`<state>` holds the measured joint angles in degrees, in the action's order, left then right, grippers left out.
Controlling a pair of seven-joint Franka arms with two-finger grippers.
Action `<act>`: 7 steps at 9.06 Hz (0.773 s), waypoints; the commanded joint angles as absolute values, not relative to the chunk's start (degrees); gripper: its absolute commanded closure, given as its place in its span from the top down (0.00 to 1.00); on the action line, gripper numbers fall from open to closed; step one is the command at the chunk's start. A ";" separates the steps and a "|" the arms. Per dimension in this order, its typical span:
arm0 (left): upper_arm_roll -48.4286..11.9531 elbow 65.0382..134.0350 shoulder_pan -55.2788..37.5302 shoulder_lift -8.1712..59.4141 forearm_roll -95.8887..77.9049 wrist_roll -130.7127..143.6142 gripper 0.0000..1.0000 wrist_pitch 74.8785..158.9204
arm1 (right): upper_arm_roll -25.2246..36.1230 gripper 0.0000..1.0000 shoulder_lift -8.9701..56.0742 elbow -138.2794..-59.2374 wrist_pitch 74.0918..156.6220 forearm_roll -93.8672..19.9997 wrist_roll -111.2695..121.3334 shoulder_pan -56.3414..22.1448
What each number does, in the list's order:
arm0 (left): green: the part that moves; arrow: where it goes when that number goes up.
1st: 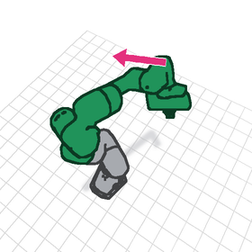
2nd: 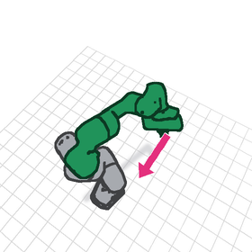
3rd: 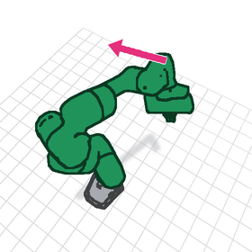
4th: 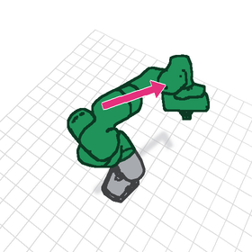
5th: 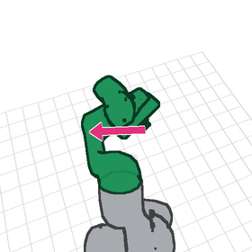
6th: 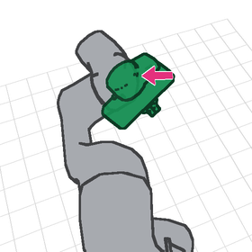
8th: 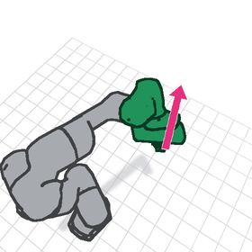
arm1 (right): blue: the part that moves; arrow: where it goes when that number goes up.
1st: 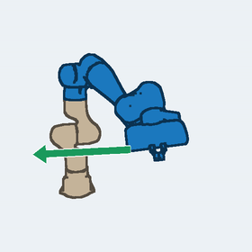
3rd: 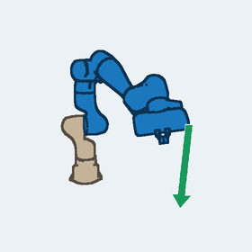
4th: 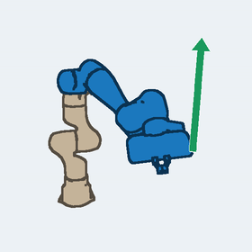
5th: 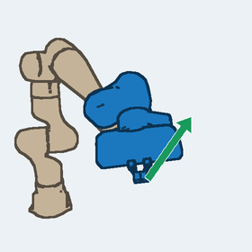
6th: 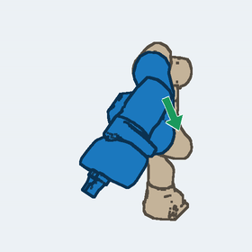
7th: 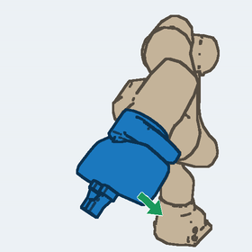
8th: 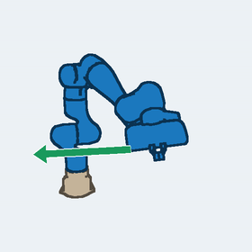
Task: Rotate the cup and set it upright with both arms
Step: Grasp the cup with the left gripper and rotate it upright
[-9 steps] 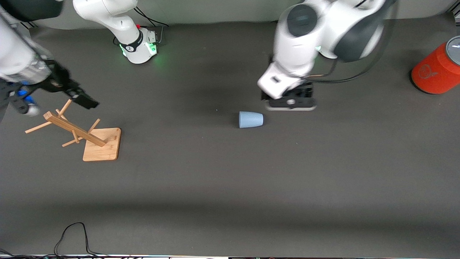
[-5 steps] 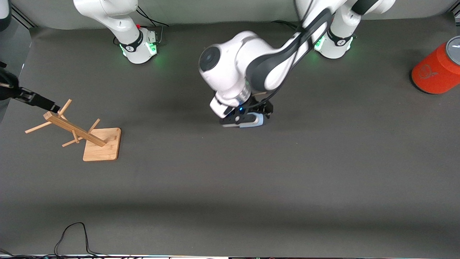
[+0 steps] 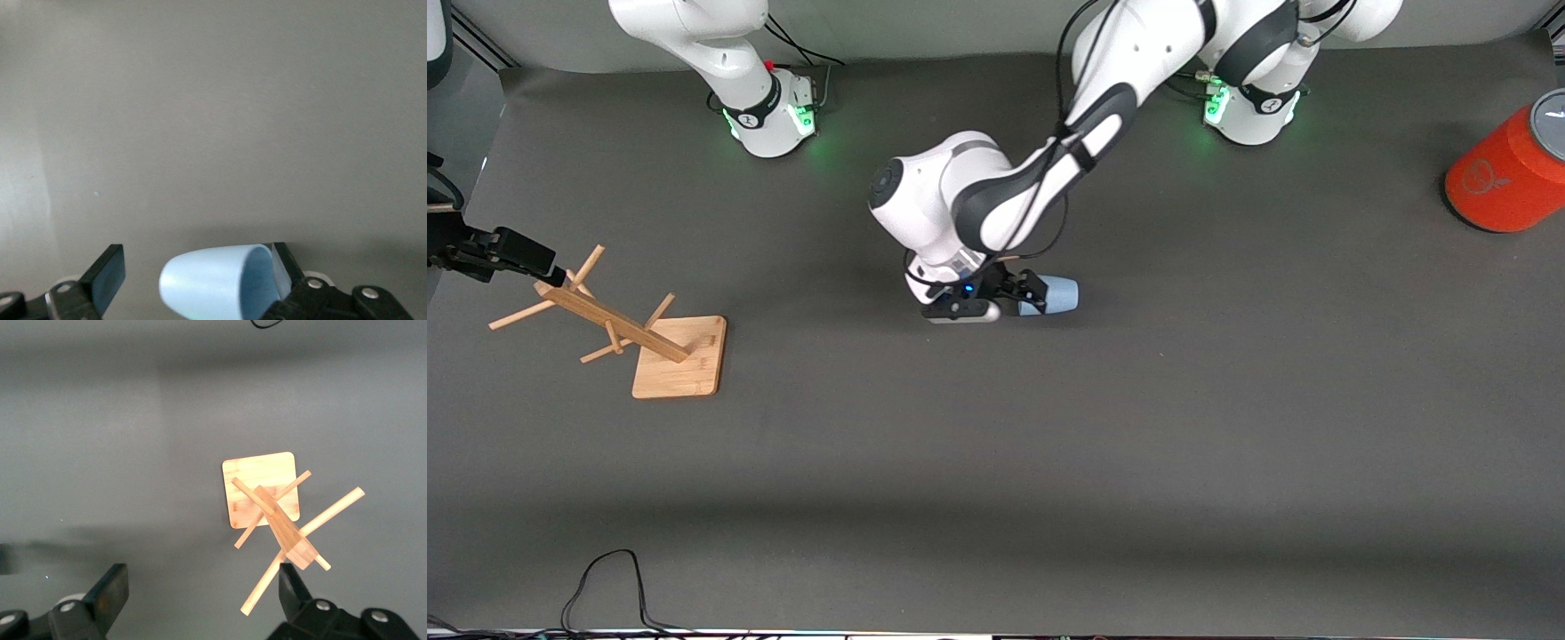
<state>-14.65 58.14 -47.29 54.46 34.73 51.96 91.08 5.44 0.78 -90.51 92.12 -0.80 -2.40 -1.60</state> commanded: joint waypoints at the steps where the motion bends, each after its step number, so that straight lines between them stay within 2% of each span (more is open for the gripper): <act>1: -13.71 55.19 -48.25 57.21 35.42 45.22 0.97 91.14 | 5.01 1.00 0.53 -90.88 93.68 -1.32 1.13 -0.71; 6: -13.54 62.30 -50.98 57.66 36.03 34.38 0.95 89.48 | 5.10 1.00 0.70 -90.88 94.13 -0.97 3.08 -2.46; 7: -13.54 62.31 -51.32 57.57 36.21 32.02 0.89 87.30 | 5.10 1.00 0.79 -90.79 94.22 -0.71 3.08 -2.46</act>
<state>-14.41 61.78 -50.41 58.34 35.23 35.20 89.54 4.87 0.94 -90.69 93.49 -0.78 1.54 -2.26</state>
